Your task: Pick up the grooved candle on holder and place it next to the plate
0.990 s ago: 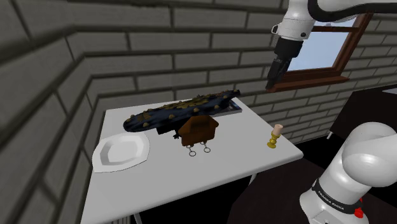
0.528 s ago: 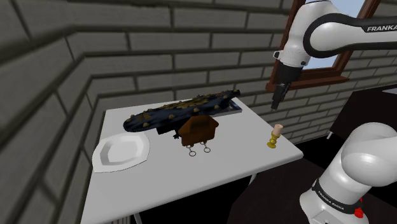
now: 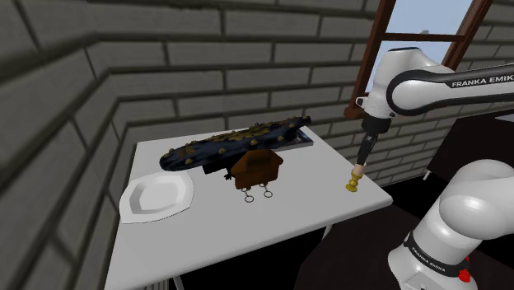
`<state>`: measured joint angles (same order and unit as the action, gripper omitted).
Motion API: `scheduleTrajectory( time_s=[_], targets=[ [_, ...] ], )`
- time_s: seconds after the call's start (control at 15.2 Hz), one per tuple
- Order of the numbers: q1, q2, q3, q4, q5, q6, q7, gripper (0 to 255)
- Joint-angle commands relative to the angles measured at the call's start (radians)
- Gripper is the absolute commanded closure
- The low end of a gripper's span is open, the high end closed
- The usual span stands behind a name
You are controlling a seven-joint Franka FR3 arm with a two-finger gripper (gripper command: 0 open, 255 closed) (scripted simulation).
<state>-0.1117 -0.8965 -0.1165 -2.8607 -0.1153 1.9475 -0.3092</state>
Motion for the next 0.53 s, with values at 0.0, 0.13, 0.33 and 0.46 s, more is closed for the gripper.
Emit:
scheduleTrajectory(
  time_s=[0.0, 0.13, 0.33, 0.46],
  targets=[
    [-0.014, 0.002, -0.016, -0.037, -0.02, 0.036, -0.018, 0],
    [-0.017, 0.013, -0.02, -0.059, -0.024, 0.069, -0.017, 0],
    [-0.02, 0.034, -0.025, -0.09, -0.031, 0.121, -0.017, 0],
    [-0.022, 0.047, -0.028, -0.106, -0.034, 0.15, -0.016, 0]
  ],
)
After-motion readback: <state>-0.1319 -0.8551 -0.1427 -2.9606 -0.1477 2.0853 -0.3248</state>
